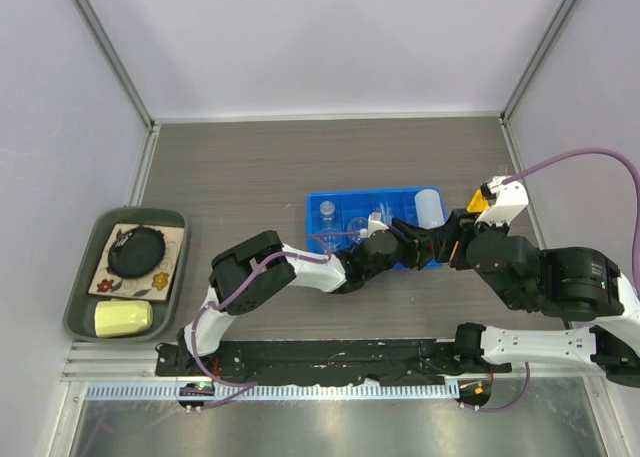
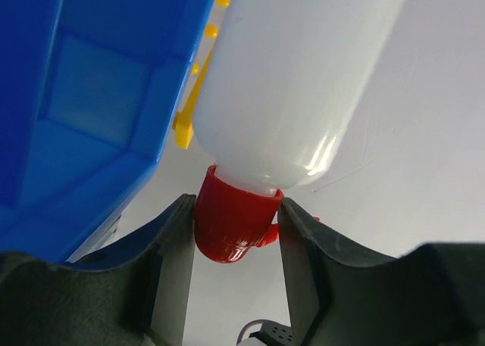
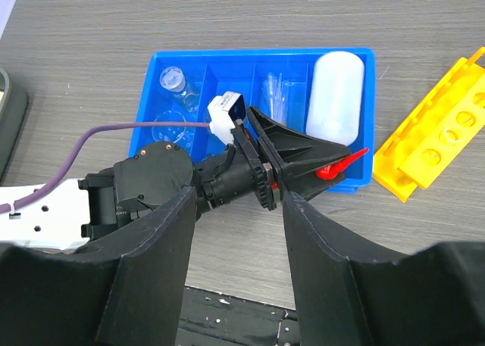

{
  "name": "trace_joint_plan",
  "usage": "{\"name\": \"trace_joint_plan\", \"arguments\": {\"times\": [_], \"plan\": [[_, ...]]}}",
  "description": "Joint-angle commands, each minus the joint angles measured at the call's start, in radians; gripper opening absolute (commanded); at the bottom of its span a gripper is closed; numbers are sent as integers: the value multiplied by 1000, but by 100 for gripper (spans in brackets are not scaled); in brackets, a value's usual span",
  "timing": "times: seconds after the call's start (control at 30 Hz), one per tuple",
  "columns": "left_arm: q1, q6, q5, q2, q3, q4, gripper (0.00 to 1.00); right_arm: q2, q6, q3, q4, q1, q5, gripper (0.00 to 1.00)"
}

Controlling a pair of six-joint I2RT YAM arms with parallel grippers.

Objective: Organize the chemistry lab equipment

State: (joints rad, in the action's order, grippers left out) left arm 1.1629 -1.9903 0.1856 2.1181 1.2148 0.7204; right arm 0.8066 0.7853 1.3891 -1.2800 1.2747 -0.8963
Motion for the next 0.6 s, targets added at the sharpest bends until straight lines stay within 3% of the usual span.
{"name": "trace_joint_plan", "arguments": {"times": [0.0,0.17,0.57], "plan": [[6,-70,-9,-26,25,54,51,0,14,2,22,3,-12,55],[9,-53,-8,-49,17,51,59,0,14,2,28,3,-6,55],[15,-18,-5,-107,-4,50,60,3,14,4,28,3,2,55]]}}
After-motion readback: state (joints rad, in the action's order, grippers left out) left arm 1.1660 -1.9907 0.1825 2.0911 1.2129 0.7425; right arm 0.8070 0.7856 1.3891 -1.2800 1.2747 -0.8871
